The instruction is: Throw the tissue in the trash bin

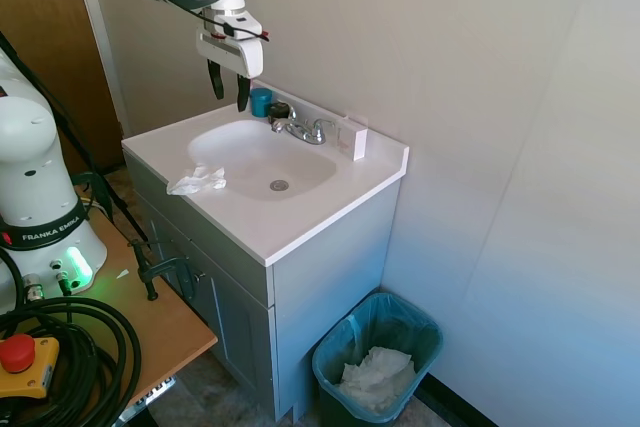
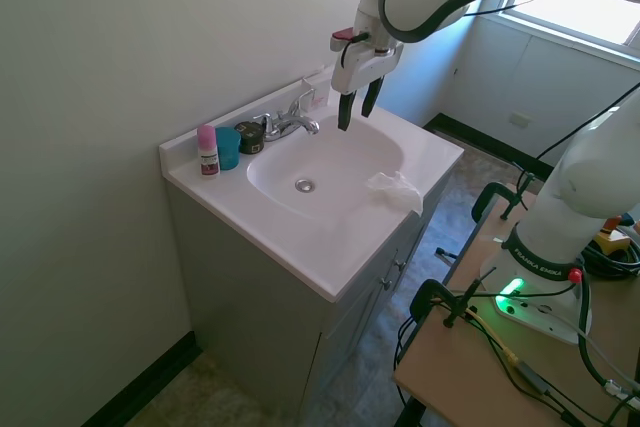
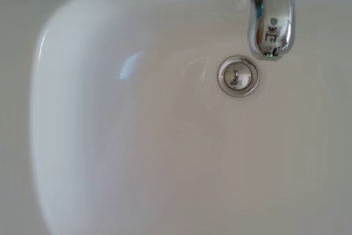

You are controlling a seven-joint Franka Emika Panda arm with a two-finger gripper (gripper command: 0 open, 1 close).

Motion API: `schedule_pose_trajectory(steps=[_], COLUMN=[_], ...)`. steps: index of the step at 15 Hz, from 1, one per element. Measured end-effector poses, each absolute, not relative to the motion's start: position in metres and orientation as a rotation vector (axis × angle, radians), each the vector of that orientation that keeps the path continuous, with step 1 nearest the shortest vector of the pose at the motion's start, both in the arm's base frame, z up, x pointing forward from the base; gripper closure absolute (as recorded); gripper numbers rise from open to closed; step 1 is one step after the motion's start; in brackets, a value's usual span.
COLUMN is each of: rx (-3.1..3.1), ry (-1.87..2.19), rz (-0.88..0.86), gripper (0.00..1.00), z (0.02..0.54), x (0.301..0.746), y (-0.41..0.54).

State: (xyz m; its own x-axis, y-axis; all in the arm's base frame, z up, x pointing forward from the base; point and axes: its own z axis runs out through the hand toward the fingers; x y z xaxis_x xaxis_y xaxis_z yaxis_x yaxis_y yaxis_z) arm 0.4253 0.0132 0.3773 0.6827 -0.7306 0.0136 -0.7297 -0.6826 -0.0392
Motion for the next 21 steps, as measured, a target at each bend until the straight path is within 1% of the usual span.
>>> schedule_pose_trajectory(steps=[2, 6, 9, 13, 16, 18, 19, 21], rx=[-2.856, -2.89, -2.91, -2.933, -2.949, -2.945, -2.94, -2.933], ry=[1.24, 1.311, 1.369, 1.393, 1.414, 1.43, 1.439, 1.449], rz=[-0.034, 0.082, 0.176, 0.26, 0.291, 0.305, 0.306, 0.302], gripper=[0.0, 0.0, 0.0, 0.0, 0.0, 0.0, 1.0, 1.0], z=[0.376, 0.364, 0.328, 0.275, 0.245, 0.235, 0.232, 0.23], x=[0.425, 0.416, 0.399, 0.381, 0.379, 0.379, 0.38, 0.381], y=[0.013, 0.027, 0.028, 0.026, 0.025, 0.019, 0.016, 0.011])
